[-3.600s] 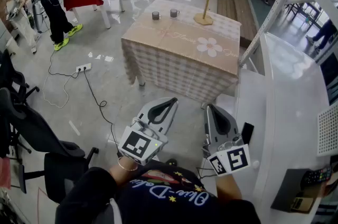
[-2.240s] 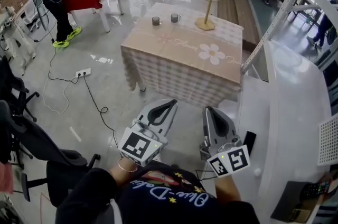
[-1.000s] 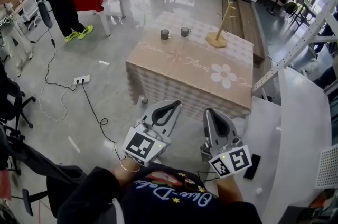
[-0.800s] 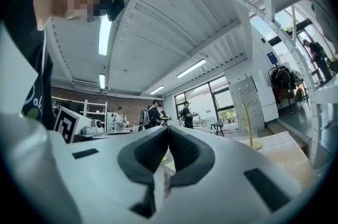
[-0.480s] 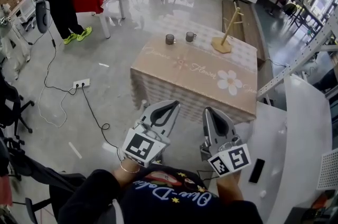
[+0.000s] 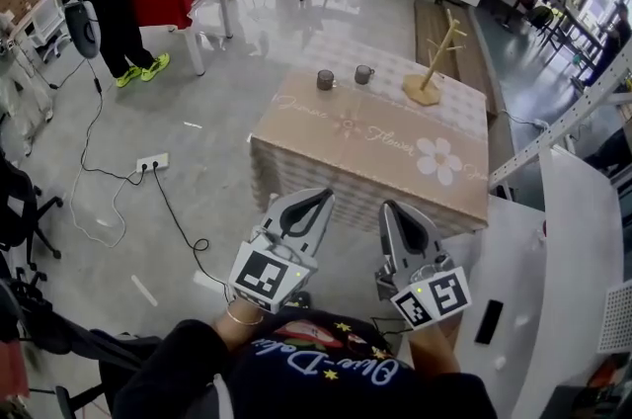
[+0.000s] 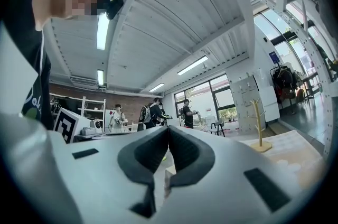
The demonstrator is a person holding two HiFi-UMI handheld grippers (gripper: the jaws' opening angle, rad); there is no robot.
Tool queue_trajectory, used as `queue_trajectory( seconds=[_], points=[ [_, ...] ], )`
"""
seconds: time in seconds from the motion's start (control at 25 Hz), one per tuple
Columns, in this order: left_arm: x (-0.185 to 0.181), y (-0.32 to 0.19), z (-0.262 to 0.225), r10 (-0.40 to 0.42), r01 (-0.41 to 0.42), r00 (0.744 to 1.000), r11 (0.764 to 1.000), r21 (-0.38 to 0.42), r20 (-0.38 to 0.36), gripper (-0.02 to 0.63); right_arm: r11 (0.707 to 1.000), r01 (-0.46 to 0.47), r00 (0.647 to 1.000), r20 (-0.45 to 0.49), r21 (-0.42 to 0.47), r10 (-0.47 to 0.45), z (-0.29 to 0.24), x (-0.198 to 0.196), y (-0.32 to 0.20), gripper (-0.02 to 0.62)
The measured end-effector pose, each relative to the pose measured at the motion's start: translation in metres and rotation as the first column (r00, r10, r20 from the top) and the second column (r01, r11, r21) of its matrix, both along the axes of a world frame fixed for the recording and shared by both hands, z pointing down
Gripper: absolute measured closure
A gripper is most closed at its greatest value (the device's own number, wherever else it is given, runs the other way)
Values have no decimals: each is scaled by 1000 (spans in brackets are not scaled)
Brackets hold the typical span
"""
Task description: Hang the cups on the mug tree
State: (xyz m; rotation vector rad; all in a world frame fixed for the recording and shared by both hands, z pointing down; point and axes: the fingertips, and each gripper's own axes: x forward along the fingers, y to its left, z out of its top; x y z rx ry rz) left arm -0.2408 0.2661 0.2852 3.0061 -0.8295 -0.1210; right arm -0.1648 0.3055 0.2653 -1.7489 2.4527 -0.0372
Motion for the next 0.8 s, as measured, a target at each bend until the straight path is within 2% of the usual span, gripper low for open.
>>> queue_trajectory(
  seconds=[0.2, 0.48, 0.8],
  points=[
    [6, -7, 10, 26, -26, 1000, 999, -29, -3, 604, 1000, -12, 1000, 19, -27, 13, 10, 0, -2, 586],
    [20, -13, 16, 56, -56, 998, 997, -50, 4, 604, 997, -57, 998, 24, -48, 58, 17, 20, -6, 586],
    [18, -46, 15, 9, -8, 1000, 999, -41, 18, 604, 999, 3, 1000, 31, -42, -2, 18, 23, -47, 586]
  ],
)
